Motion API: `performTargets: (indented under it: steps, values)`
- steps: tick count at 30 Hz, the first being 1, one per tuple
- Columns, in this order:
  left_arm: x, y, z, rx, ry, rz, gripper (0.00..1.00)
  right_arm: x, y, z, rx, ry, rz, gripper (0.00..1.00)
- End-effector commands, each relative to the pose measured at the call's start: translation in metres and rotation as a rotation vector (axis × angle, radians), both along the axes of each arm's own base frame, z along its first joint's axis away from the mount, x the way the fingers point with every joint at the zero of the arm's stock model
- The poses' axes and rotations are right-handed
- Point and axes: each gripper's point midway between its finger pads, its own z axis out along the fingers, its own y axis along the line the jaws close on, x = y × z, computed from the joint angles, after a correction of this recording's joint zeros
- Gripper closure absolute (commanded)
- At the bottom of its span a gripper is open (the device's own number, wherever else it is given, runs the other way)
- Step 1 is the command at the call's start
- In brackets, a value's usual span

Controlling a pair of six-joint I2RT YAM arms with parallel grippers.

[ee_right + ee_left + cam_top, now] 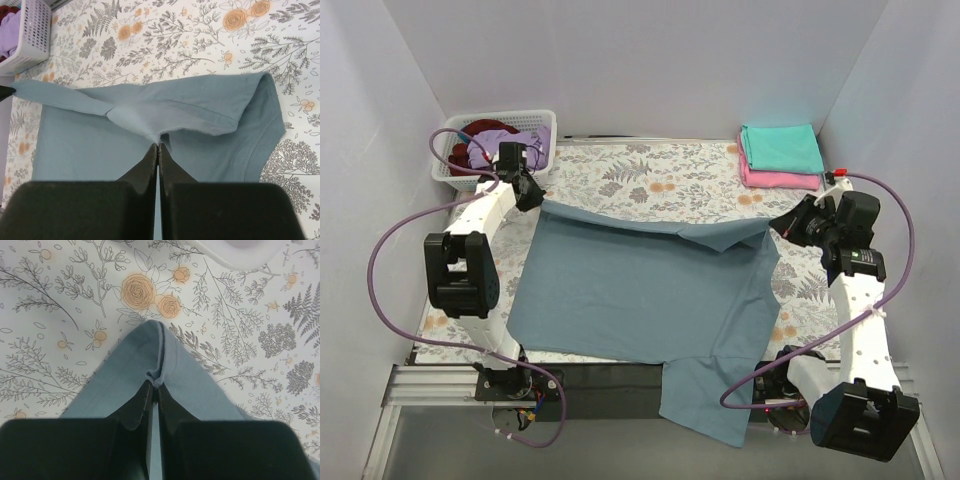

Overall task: Fold and stack the t-shirts
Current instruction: Fold the tshirt

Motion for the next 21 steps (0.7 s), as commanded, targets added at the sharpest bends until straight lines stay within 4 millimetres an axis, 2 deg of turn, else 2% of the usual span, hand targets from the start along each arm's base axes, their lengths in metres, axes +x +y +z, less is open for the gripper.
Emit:
performTargets:
  steps: [1, 6, 10, 14, 21]
  values:
    - [-0.009, 0.013, 0.036, 0.026, -0.083, 0.046, 1.00, -0.007, 0.000, -0.005, -0.014, 0.002, -0.008, 0.99]
    - [-0.028, 0.016, 0.042, 0.030, -0.093, 0.059, 1.00, -0.014, 0.002, -0.016, -0.019, 0.023, -0.009, 0.99]
    - [-0.049, 0.016, 0.017, 0.025, -0.040, 0.059, 1.00, -0.019, 0.003, -0.021, -0.025, 0.034, -0.011, 0.99]
    - [-0.061, 0.014, -0.003, 0.015, -0.001, 0.060, 1.00, -0.024, 0.004, -0.024, -0.032, 0.043, -0.012, 0.99]
    - [-0.072, 0.016, -0.028, 0.027, 0.051, 0.065, 1.00, -0.036, 0.005, -0.048, -0.036, 0.097, -0.012, 0.99]
